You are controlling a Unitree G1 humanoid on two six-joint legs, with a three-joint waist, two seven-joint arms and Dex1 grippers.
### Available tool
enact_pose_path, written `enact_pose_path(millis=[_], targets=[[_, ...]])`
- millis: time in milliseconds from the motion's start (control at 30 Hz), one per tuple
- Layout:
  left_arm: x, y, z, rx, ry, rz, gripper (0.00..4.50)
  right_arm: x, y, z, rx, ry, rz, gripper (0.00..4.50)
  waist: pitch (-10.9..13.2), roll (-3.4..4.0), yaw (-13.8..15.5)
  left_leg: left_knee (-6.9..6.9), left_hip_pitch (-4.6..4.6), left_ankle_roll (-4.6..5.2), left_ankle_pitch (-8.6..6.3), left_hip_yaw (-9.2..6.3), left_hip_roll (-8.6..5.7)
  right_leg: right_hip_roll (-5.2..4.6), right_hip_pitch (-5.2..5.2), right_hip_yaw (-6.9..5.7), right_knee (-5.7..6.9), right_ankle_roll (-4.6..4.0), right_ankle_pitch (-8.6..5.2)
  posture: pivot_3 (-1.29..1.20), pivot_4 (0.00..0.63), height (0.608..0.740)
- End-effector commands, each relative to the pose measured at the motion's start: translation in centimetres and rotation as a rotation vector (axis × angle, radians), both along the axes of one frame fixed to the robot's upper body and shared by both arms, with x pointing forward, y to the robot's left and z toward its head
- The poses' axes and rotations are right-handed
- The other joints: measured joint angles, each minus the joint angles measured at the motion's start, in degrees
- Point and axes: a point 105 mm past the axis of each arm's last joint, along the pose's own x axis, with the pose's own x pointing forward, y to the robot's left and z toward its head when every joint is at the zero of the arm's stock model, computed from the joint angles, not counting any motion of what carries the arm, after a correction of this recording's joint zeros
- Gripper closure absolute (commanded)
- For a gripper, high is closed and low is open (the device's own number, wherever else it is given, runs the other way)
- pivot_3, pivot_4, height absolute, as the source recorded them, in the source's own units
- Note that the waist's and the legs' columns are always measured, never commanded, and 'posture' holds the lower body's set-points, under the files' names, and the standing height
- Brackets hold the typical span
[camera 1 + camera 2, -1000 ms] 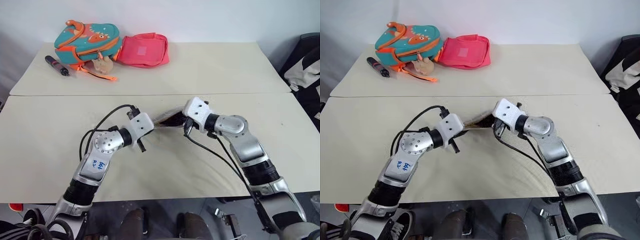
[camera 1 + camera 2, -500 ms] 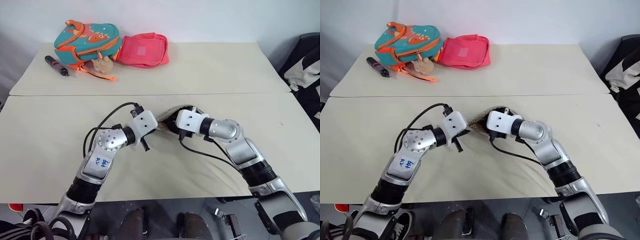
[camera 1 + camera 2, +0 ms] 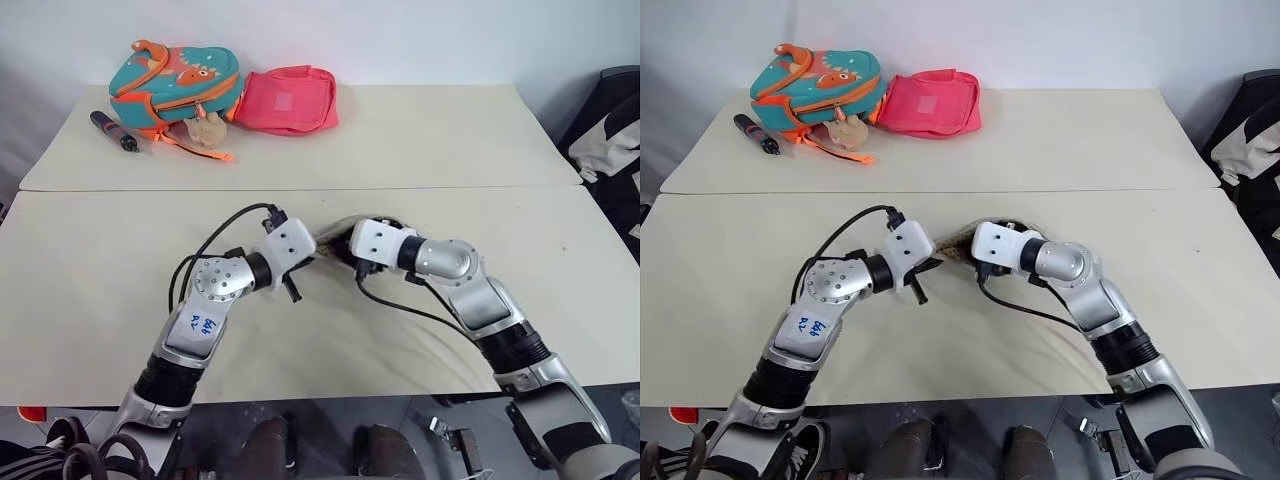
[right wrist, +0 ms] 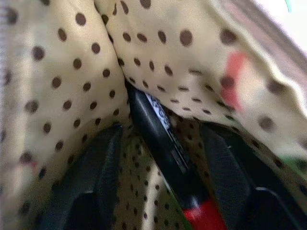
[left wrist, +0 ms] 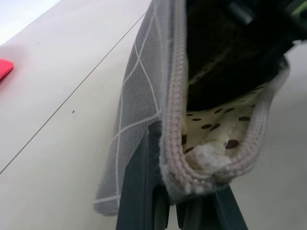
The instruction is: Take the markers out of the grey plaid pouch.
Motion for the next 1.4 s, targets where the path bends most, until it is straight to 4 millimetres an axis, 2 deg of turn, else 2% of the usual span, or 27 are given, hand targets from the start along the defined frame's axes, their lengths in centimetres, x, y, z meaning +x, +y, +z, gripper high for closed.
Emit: enact_pose_path(millis=[33,300,400,533,567,667,800,967,1033,1133,1267,1400], targets=[[-1.2,-1.5,1.7,-0.041,-0.052,-0.083,4.5,-0.2,1.4,0.7,0.0,-0.062,0.031,1.67,0.0,0.0,0.0,0.0,0.0,0.0,0.0,0.0,0.0,0.0,0.0,0.0,0.0,0.0,0.0,0.0,0.15,0.74],[-1.3,-1.6,1.9,-0.041,-0.059,-0.083,4.5,1.3,1.5,0.1,-0.059,-0.096,-0.025,1.67,0.0,0.0,0.0,0.02,0.0,0.0,0.0,0.0,0.0,0.01,0.0,0.0,0.02,0.0,0.0,0.0,0.15,0.74],[-1.1,-1.2,1.9,-0.038,-0.061,-0.066,4.5,1.1,1.4,0.1,-0.053,-0.083,-0.007,2.25,0.0,0.0,-0.1,0.02,0.0,0.0,0.0,-0.01,0.0,0.01,0.0,0.0,0.02,0.0,0.0,0.0,0.15,0.74],[-0.6,-0.5,1.6,-0.029,-0.062,-0.022,4.5,0.3,1.1,0.6,-0.058,-0.084,0.037,3.67,0.0,0.0,-0.1,0.02,0.0,0.0,0.0,0.0,0.0,0.02,0.0,0.0,0.02,0.0,0.0,0.0,0.15,0.74],[-0.5,-0.4,1.6,-0.032,-0.062,-0.011,4.5,0.0,1.1,0.7,-0.052,-0.076,0.059,3.89,0.0,0.0,0.0,0.02,0.0,0.0,0.0,-0.01,0.0,0.01,0.0,0.01,0.02,0.0,0.0,0.0,0.15,0.74],[0.2,0.4,1.5,-0.019,-0.073,0.037,4.5,-1.4,1.1,1.3,-0.055,-0.054,0.154,3.9,0.0,0.0,0.0,0.06,0.0,0.0,0.0,-0.01,0.0,0.01,0.03,0.0,0.01,0.0,0.0,0.0,0.15,0.74],[1.1,1.1,1.3,-0.028,-0.06,0.098,4.5,-1.5,0.7,3.5,-0.014,-0.096,0.141,3.9,0.0,0.0,0.0,0.08,0.0,0.0,0.0,-0.01,0.02,0.01,0.03,-0.01,0.03,0.0,0.0,0.0,0.15,0.74],[0.7,0.3,1.5,-0.03,-0.084,0.044,4.5,-2.3,1.1,1.4,0.021,0.074,0.153,3.9,0.0,0.0,0.0,0.1,0.0,0.0,0.0,-0.01,0.02,0.02,0.03,-0.01,0.04,0.0,0.0,0.0,0.15,0.74],[-0.5,-1.0,1.5,-0.063,-0.063,-0.037,4.5,-1.2,0.8,1.0,0.039,0.084,0.068,3.9,0.0,0.0,0.0,0.11,0.0,0.0,0.0,-0.01,0.02,0.02,0.03,-0.01,0.04,0.0,0.0,0.0,0.15,0.74],[-0.9,-2.1,2.2,-0.15,-0.034,-0.056,4.5,-1.4,1.4,0.0,-0.022,0.073,0.084,3.9,0.0,0.0,0.0,0.14,0.0,0.0,0.0,0.0,0.02,0.01,0.03,0.0,0.06,0.0,0.0,0.0,0.15,0.74],[-0.9,-2.5,3.7,-0.256,-0.013,-0.064,4.5,-2.7,1.7,-2.9,-0.158,0.121,0.147,3.9,0.0,0.0,0.2,0.2,-0.01,0.01,0.0,-0.04,0.0,0.0,0.05,-0.02,0.07,0.0,0.0,0.0,0.15,0.74],[-1.1,-2.2,3.4,-0.264,0.021,-0.071,4.5,-2.8,2.1,-2.7,-0.145,0.119,0.147,3.9,0.0,0.0,0.0,0.23,-0.01,0.02,-0.01,-0.04,0.02,0.01,0.06,-0.01,0.08,0.0,0.0,0.0,0.15,0.74]])
